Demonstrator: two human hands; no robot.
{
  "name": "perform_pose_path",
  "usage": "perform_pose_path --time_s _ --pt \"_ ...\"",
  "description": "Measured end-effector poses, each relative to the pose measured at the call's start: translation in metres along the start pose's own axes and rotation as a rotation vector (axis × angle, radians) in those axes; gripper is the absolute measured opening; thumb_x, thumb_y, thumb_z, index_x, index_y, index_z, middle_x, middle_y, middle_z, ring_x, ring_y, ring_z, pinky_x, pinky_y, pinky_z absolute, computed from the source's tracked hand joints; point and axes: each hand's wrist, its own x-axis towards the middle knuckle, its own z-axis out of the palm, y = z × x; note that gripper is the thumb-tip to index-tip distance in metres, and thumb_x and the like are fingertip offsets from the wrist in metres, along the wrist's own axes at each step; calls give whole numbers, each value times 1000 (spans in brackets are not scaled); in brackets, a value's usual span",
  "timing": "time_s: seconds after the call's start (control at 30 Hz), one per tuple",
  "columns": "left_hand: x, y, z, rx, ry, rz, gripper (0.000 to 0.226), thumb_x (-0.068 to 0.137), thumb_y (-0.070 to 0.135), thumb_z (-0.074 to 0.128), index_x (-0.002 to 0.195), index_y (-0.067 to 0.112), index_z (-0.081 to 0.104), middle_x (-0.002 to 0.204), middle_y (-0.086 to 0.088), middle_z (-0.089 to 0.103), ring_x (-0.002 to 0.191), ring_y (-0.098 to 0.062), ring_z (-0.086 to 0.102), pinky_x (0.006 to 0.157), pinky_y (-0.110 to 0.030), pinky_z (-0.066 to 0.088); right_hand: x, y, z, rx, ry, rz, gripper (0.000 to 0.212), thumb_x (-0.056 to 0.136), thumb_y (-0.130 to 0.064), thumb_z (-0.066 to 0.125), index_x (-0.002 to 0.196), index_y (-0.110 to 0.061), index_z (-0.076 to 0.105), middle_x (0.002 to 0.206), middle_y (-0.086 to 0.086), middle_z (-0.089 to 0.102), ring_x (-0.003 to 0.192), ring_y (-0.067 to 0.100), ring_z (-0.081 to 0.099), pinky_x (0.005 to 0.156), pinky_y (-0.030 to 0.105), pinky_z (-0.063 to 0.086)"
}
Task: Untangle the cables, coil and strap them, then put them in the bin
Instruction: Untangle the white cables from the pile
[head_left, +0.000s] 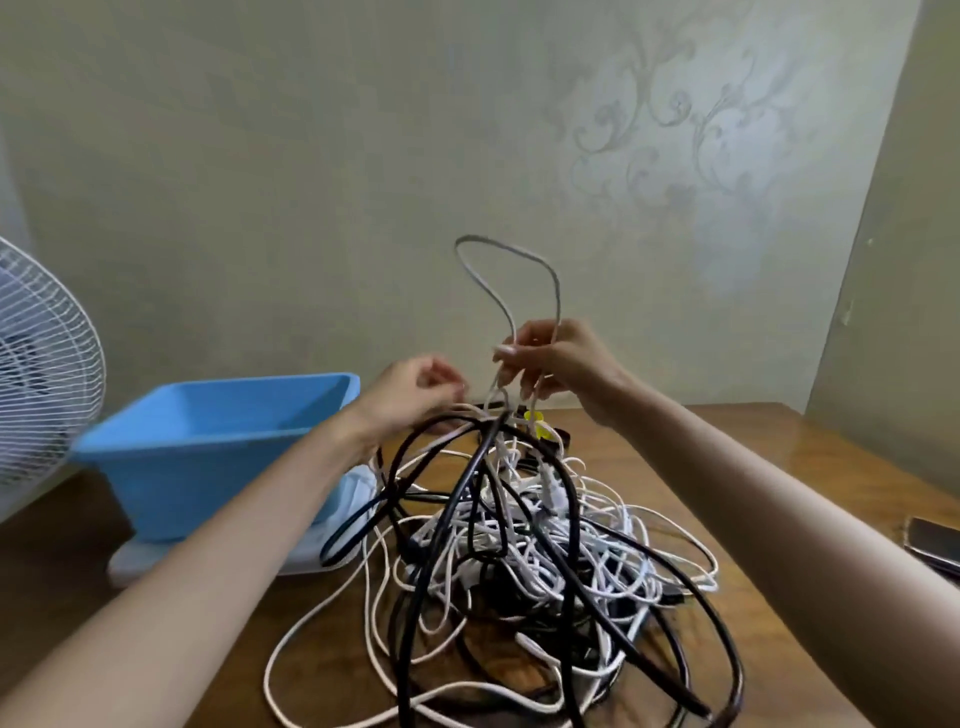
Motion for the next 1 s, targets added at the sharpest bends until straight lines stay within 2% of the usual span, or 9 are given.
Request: perform_pose_path --time_s 0.1,0.2,0.27,0.4,0.5,0.6,0.73,0.83,1.0 --pt "-17 -11 -9 63 -261 -100 5 91 9 58 95 9 61 83 -6 65 53 0 56 49 -11 42 2 -2 -2 102 67 27 15 89 -13 65 75 -11 60 62 3 70 41 9 57 41 17 37" --pt "-28 -11 -10 -15 -406 -96 18 91 9 57 108 6 62 96 -6 71 68 1 64 62 -11 47 4 -5 -1 159 63 28 18 90 -13 64 74 -14 57 68 4 72 55 11 66 50 18 41" --pt "-25 -12 -5 74 -350 -69 22 90 17 61 110 10 63 100 -6 71 82 -3 63 66 -12 45 7 -11 2 228 54 -14 19 90 -12 61 73 -16 54 71 1 73 66 11 68 60 22 42" --pt "-18 -14 19 53 -53 80 5 87 11 65 86 13 60 77 -2 61 62 0 52 55 -9 38 20 -29 3 400 -62 -168 6 93 -13 56 88 -16 54 91 0 75 87 12 69 71 27 40" --pt "-16 -14 32 27 70 161 10 87 15 66 78 16 62 72 0 63 64 -9 54 62 -20 42 24 -42 -1 462 -147 -268 7 95 -12 50 93 -12 57 102 0 74 93 13 67 76 27 43" --pt "-12 -12 31 7 72 173 12 89 16 64 78 19 58 71 2 62 64 -12 57 64 -26 45 21 -43 -9 504 -98 -256 10 96 -15 48 91 -15 56 96 0 75 88 13 67 80 30 41" --pt "-9 -13 35 146 7 190 17 82 28 71 79 24 55 69 10 59 62 -2 52 60 -17 41 12 -31 -10 596 -181 -195 15 90 -27 48 98 -15 54 99 4 74 90 14 67 82 31 46" --pt "-9 -16 38 289 46 266 16 85 34 67 72 32 58 66 16 60 59 7 52 61 -17 39 8 -24 -3 524 -202 -147 22 94 -29 45 105 -13 56 94 4 74 76 14 65 71 26 48" --pt "-10 -9 11 242 162 224 22 93 20 55 72 16 61 63 5 68 54 0 62 53 -15 47 4 5 -16 299 103 -12 21 100 -26 45 91 -15 60 65 1 70 41 8 45 43 16 35"
